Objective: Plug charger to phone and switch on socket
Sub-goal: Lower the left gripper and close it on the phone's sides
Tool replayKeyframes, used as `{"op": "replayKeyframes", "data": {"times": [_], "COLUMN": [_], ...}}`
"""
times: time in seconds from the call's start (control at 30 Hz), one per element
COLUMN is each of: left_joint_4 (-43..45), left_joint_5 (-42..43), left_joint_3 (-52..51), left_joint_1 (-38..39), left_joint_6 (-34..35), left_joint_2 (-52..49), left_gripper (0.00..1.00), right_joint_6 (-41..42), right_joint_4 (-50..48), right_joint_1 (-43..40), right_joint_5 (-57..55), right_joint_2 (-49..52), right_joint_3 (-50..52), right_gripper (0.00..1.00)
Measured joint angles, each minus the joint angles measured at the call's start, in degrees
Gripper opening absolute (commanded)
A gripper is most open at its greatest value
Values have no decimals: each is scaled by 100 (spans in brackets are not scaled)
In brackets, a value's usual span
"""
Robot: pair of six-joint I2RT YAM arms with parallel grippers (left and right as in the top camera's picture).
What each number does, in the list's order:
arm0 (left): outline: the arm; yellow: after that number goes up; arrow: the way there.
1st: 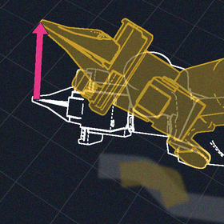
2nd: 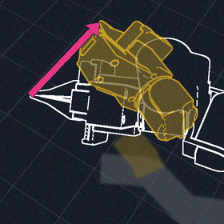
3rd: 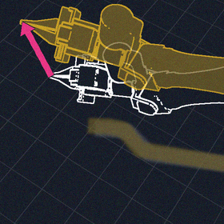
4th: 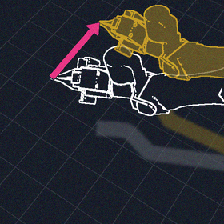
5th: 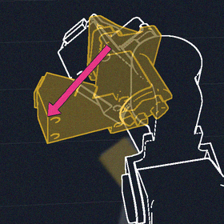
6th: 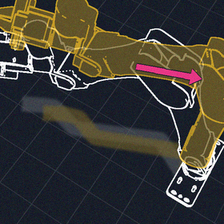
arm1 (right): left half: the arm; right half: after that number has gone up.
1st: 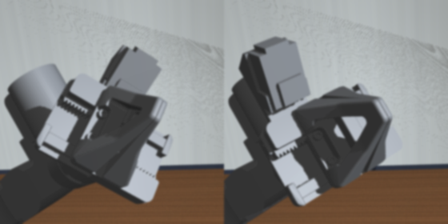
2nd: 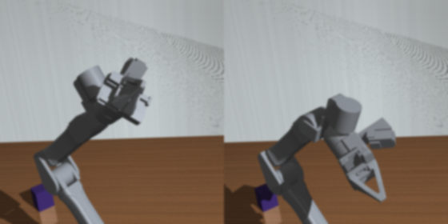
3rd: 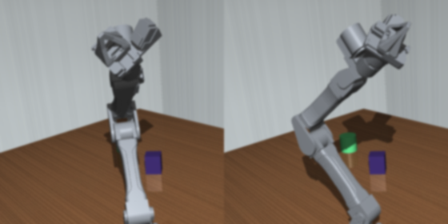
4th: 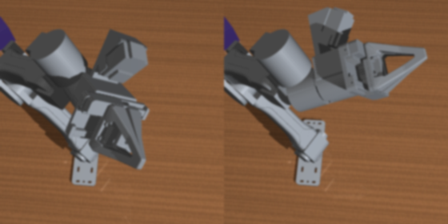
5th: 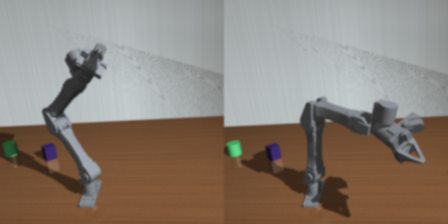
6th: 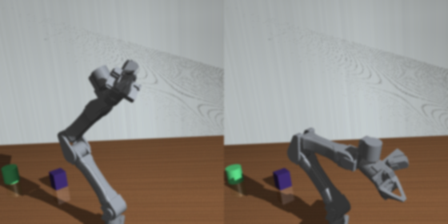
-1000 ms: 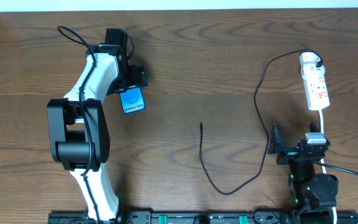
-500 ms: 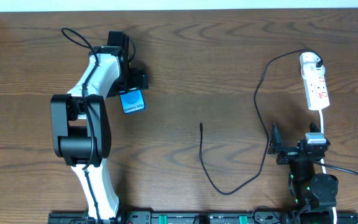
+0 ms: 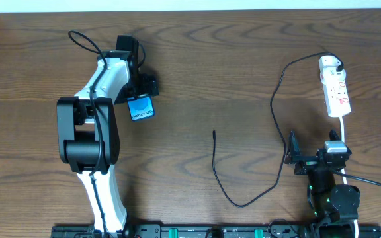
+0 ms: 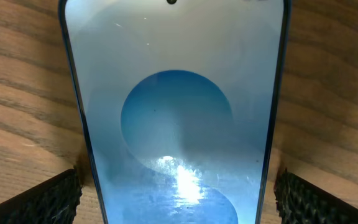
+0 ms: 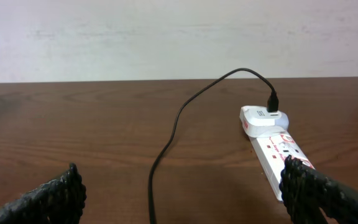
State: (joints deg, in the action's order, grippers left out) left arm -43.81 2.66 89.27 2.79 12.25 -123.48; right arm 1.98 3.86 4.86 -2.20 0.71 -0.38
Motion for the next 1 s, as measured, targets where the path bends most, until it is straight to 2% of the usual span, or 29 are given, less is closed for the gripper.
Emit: {"op": "replayKeyframes", "data": {"times": [1.0], "left_joint_4": [-76], "left_joint_5": [0], "left_joint_3": [0], "left_joint_1": [0], "left_joint_6": [109], "left_joint_2": [-2], "left_gripper": [99], "right_joint_6": [0], "right_joint_4": [2], "right_joint_1": [-2], "right_joint_5": [0], "right_joint_2": [0], "right_joint_3": [0], "right_gripper": [99]}}
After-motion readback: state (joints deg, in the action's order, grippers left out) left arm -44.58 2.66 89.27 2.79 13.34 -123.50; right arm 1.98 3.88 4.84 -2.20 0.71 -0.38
